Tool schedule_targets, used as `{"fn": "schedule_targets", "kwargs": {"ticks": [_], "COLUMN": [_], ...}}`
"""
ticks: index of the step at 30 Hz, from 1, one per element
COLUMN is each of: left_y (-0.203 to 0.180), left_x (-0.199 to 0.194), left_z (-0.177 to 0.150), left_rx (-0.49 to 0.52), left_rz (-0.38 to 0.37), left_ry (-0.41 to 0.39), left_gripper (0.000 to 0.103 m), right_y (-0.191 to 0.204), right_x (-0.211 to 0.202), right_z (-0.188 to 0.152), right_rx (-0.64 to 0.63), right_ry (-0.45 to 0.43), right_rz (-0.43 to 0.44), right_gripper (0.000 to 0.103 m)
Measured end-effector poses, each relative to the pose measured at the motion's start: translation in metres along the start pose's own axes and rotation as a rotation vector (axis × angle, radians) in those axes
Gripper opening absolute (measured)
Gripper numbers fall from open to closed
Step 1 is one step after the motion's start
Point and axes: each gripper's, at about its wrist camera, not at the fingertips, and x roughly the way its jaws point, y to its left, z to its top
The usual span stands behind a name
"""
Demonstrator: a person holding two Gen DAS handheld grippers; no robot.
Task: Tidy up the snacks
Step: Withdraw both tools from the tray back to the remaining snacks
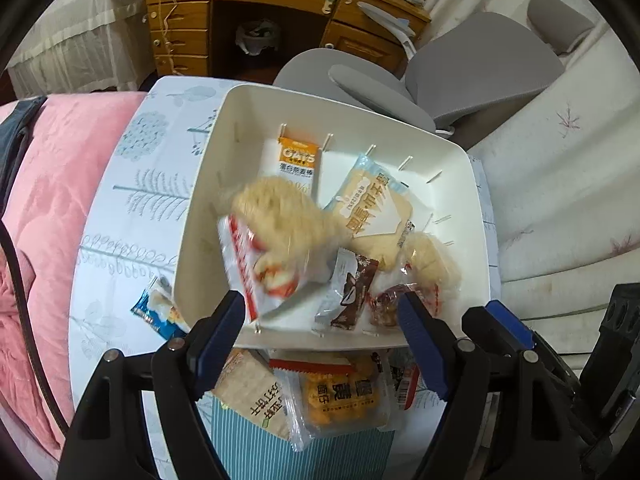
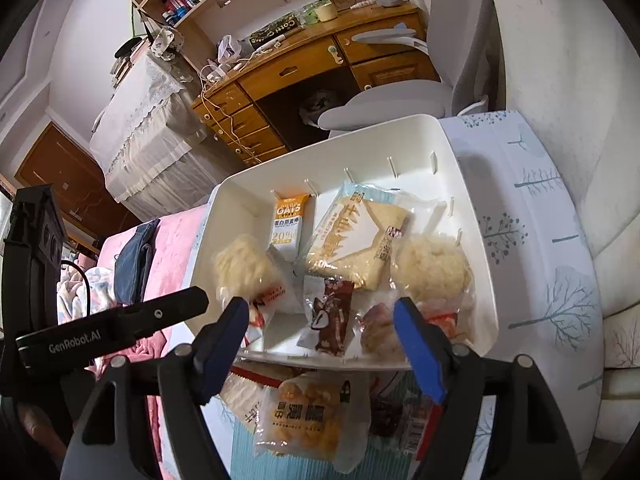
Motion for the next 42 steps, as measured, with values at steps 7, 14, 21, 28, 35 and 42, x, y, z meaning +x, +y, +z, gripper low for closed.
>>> {"fn": "schedule_targets", "kwargs": {"ticks": [7,14,21,28,35,42], "left_y": [0.012,0.028,0.046,0.076,0.107,0.121], "left_x": [-0.012,-0.026,-0.037,-0.06,-0.081,-0.085], "left_z": [-0.019,-0.049,-0.077,-0.095,-0.102,-0.097], "left_rx": [-0.039,-0.045,0.033,0.138,0.265,0.404], "left_rz": [0.015,0.027,-0.015,-0.052,-0.075,-0.076], "left_ry": [0.013,0.025,0.046,0.06,0.053,0.059], "left_gripper": [0.078,0.078,0.078,0.078,0.078,0.078], "right_y": [0.005,0.013,0.031,0.058,0.085,0.102], "right_x": [-0.005,-0.01,-0.017,-0.025,-0.028,-0.03], "right_z": [-0.011,-0.03,-0.05,-0.086,-0.12,-0.147], "right_rx": [0.028,0.064,0.111,0.218,0.336,0.465], "right_ry": [0.023,0.048,0.045,0.009,-0.033,-0.099], "right_rz": [0.009,-0.001,-0.036,-0.095,-0.122,-0.138], "right_gripper": [0.078,0.078,0.078,0.079,0.079,0.079]}}
